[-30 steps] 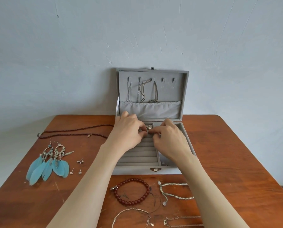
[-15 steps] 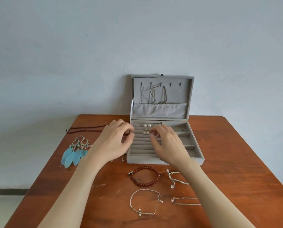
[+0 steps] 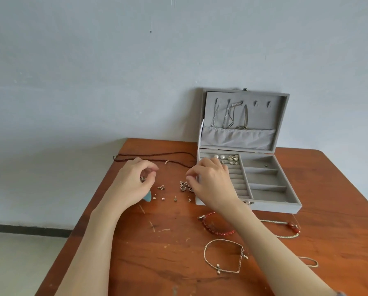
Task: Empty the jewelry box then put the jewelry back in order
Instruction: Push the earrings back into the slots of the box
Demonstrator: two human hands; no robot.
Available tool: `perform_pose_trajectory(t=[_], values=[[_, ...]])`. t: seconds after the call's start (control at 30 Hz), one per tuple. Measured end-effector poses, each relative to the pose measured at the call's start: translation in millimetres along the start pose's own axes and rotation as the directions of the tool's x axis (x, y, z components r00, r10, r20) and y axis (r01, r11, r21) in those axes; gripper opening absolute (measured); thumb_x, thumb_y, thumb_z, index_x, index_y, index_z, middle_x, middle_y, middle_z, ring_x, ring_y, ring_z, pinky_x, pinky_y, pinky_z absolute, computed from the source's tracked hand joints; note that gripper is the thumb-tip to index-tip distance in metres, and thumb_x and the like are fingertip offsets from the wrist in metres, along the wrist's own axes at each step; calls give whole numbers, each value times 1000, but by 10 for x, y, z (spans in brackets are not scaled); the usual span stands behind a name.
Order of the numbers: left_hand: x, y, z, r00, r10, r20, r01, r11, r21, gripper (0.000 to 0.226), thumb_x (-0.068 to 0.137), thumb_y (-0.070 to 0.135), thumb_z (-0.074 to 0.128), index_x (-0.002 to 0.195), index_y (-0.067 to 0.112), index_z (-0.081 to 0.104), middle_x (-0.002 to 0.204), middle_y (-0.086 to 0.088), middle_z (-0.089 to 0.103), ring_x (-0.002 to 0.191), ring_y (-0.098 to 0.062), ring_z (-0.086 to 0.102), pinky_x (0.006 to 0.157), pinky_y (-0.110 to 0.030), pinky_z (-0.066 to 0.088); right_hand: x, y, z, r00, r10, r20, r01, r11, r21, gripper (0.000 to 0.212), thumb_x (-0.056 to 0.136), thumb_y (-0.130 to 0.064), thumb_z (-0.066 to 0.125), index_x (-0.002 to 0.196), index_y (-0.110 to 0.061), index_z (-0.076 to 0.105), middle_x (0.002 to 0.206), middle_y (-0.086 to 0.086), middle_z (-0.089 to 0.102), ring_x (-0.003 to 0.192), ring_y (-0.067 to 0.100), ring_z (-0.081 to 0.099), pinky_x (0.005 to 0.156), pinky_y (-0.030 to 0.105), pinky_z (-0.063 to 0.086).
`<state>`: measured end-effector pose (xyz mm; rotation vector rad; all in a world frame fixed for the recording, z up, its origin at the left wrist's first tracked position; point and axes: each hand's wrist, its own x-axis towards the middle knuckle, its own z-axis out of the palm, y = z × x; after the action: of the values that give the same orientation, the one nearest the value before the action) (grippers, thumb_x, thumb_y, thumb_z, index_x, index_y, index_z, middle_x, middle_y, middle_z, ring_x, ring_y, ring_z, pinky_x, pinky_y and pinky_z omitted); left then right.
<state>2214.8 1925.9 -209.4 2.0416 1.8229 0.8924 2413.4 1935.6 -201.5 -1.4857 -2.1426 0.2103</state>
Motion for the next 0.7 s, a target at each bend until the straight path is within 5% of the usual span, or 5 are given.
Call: perform_pose_trajectory(t=[0.43,0.7], values=[[-24,7,-22,996,-46,76,38,994,101,9,86,27,63,93,29,67,99,11,55,107,-11,41,90,-28,36,124,-374,248,978,-150,145,167,980,-109,20,87,-33,55,101,-33,69,103,-3,56,105,19,39,91,37,20],[-29,28,-26,992,-55,112,42,993,110,10,84,27,64,93,28,68,96,12,55,102,-10,38,90,-29,33,118,-322,305,964,-234,124,256,943,-211,25,92,-29,48,102,-18,68,106,0,57,107,21,41,88,35,25]])
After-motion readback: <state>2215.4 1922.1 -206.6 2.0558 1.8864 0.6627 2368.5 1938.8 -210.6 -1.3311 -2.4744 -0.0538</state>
